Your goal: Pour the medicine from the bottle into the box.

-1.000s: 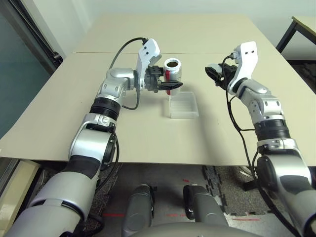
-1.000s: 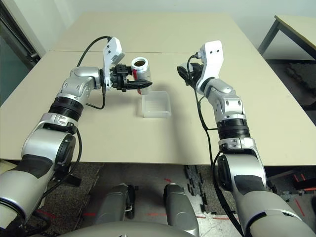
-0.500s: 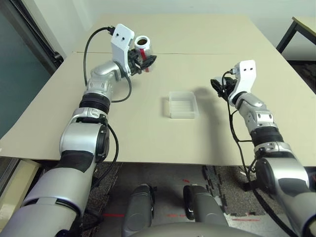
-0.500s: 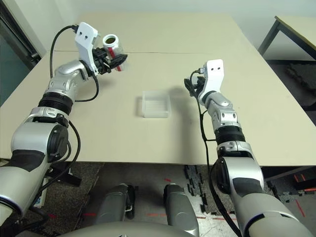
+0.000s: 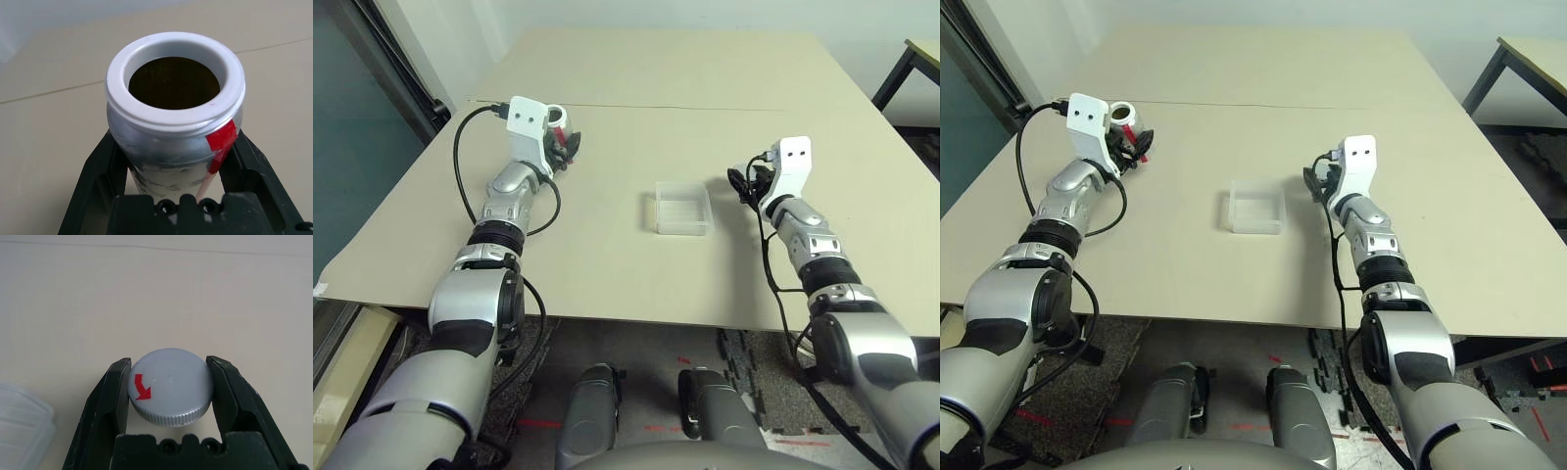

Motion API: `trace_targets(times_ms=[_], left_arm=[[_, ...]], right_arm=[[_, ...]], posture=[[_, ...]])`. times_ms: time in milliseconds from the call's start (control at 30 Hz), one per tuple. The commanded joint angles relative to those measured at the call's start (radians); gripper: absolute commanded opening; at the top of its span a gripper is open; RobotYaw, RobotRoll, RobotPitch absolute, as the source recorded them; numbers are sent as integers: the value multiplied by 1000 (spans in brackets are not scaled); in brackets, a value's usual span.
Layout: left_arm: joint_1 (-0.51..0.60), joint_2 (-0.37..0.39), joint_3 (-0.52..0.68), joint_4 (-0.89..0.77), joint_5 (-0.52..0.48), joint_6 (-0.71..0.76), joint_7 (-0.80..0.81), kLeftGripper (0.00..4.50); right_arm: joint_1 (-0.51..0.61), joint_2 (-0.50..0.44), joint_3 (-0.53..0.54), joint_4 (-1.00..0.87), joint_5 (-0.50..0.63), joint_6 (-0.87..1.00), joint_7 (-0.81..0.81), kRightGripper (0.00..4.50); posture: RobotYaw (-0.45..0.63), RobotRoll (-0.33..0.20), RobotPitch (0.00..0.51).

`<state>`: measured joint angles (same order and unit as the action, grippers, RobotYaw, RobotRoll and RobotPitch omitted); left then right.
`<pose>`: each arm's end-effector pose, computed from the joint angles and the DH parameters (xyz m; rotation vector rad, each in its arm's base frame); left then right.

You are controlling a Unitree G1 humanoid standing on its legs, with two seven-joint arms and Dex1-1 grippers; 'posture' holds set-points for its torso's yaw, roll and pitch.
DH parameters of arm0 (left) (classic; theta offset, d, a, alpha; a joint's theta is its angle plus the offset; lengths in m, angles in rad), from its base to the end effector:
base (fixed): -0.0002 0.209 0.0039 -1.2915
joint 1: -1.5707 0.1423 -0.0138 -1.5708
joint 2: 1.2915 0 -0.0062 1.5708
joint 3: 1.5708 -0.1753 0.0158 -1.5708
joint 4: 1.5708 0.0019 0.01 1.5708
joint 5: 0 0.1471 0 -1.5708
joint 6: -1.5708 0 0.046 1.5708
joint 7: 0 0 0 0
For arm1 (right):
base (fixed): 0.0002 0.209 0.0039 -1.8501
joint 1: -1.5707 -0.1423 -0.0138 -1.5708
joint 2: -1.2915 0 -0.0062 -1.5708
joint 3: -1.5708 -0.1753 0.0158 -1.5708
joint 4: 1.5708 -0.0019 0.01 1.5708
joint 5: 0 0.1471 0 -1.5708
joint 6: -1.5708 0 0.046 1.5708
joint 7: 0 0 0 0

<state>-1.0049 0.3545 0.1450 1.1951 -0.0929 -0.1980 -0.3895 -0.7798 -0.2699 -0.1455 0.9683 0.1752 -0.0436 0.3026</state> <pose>0.3577 0.2172 0.1412 0.1121 -0.0195 -0.2345 0.3353 -0.2048 0.0922 0.0294 0.1180 0.1756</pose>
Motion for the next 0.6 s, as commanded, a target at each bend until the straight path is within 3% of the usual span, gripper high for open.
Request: trace_targets(times_ms=[33, 300, 467, 600], left_arm=[[7, -5, 4, 13, 9, -11, 4, 2822], [-8, -11, 0, 14, 13, -10, 0, 2822], [-12, -9, 2, 18, 13, -7, -2, 2822], [-14, -5, 4, 24, 12, -2, -3, 2822]], right_arm=[[-15, 3, -7, 30, -15, -20, -14, 2576], [-23, 0, -2, 56, -31, -10, -13, 2576], [-27, -4, -2, 49, -27, 5, 4, 4292], [-23, -17, -5, 7, -14, 51, 39, 4500]], posture=[[64, 0, 84], [62, 0, 88], [54, 0, 86], [44, 0, 85]])
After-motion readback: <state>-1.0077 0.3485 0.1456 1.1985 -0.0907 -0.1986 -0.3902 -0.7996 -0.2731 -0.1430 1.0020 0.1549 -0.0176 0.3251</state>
